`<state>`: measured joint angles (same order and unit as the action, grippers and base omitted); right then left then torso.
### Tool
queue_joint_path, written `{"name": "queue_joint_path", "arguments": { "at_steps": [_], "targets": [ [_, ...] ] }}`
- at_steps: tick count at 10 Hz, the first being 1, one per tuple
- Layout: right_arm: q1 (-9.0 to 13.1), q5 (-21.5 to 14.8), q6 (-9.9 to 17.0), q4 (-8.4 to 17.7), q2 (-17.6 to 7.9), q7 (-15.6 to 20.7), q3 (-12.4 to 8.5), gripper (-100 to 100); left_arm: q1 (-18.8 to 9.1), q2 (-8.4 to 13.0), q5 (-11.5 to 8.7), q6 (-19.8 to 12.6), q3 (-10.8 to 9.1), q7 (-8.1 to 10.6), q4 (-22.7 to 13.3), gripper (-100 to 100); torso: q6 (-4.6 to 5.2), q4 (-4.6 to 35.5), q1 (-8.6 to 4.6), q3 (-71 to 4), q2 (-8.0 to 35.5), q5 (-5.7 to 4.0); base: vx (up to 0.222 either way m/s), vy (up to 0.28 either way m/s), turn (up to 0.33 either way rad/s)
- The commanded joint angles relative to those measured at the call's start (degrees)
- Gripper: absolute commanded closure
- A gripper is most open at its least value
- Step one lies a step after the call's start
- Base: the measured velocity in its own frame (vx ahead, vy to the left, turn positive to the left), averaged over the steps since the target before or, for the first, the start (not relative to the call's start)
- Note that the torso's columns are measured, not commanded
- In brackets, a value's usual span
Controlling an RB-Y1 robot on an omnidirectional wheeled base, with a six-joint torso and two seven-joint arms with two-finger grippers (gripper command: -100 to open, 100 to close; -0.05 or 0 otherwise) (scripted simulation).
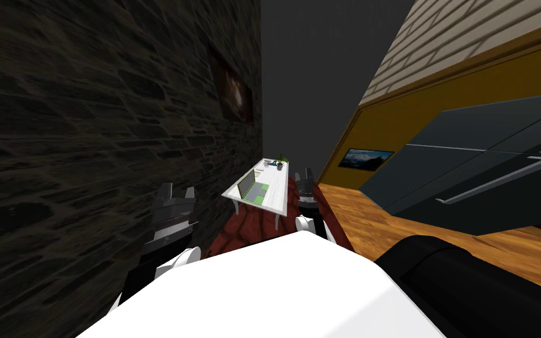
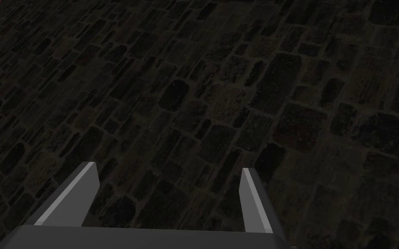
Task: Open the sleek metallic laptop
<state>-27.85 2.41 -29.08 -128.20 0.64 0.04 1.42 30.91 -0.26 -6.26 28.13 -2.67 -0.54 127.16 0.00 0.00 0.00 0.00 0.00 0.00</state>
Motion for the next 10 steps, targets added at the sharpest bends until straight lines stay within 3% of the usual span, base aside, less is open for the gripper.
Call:
{"name": "queue_joint_path", "arguments": {
  "at_steps": [1,9,10],
  "targets": [
    [0.0,0.0,0.0,0.0,0.0,0.0,0.0,0,0.0,0.0,0.0,0.0,0.00,0.00,0.0,0,0.00,2.3,0.00,-4.7,2.3,0.00,0.000,0.000,0.000],
    [0.0,0.0,0.0,0.0,0.0,0.0,0.0,0,0.0,0.0,0.0,0.0,0.00,0.00,0.0,0,0.00,35.4,0.00,-70.7,35.4,0.00,0.000,0.000,0.000],
    [0.0,0.0,0.0,0.0,0.0,0.0,0.0,0,0.0,1.8,0.2,-0.3,0.10,-0.01,-0.1,-100,0.00,39.6,0.00,-79.2,39.6,0.00,0.013,0.008,-0.034]
  ]
}}
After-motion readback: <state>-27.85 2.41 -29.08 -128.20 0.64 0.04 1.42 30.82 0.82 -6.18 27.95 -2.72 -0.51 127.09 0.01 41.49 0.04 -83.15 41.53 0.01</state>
